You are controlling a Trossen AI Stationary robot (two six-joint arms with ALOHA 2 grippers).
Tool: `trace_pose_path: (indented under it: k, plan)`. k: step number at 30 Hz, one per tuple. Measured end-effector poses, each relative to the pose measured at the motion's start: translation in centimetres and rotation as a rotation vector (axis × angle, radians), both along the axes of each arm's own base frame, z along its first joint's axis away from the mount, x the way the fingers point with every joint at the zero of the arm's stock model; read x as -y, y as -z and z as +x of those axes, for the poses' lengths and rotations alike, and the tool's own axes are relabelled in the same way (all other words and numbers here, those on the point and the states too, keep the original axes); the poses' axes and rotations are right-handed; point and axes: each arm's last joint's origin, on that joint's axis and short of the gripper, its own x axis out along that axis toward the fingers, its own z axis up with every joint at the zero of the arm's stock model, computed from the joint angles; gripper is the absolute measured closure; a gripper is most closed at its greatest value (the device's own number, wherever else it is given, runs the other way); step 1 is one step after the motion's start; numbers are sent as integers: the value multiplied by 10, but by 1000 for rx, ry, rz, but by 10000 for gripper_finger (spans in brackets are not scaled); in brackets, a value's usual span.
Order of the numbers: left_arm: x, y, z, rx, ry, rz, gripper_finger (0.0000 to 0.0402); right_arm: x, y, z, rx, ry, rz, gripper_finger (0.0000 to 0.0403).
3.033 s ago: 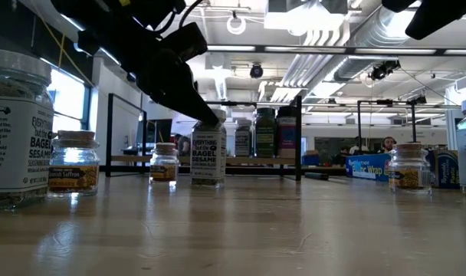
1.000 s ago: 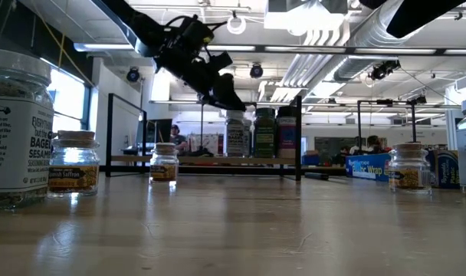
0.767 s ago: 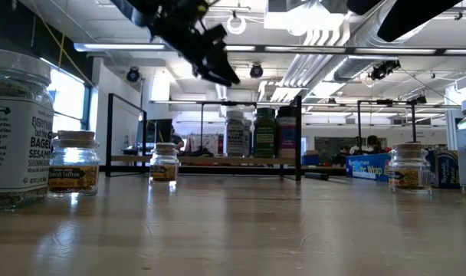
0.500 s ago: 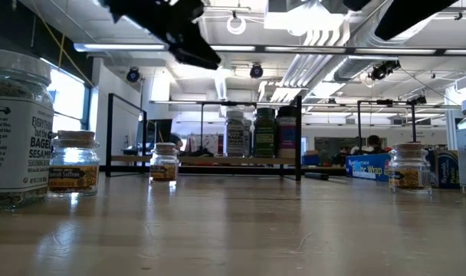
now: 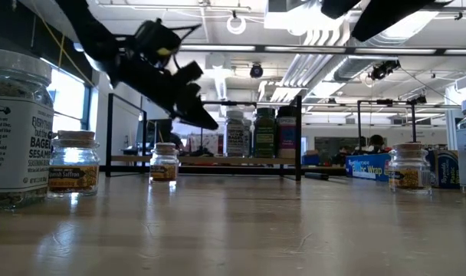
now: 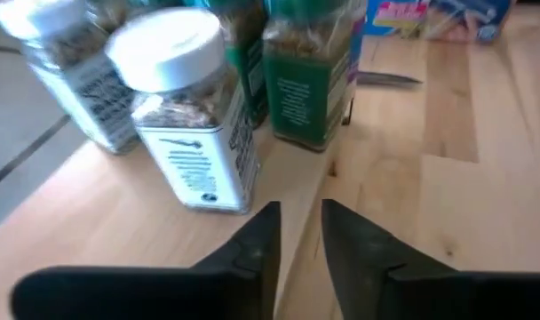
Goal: Shelf spices
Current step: Put the white seasoning bottle on the shelf aligned with the other white seasoning bottle
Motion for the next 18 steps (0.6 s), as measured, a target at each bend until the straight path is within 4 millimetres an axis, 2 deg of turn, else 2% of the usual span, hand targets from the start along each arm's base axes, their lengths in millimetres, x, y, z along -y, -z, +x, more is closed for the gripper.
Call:
trace_pose_path:
  k: [5, 9, 18]
  plan:
    - [-21, 11, 19, -29, -21, -12, 354, 9, 1, 6, -54, 13, 18, 171]
    - [-31, 11, 30, -23, -37, -9, 362, 11, 2, 8, -86, 25, 46, 171]
    - [-51, 1, 33, 1, -73, 24, 363, 9, 2, 10, -53, 45, 94, 171]
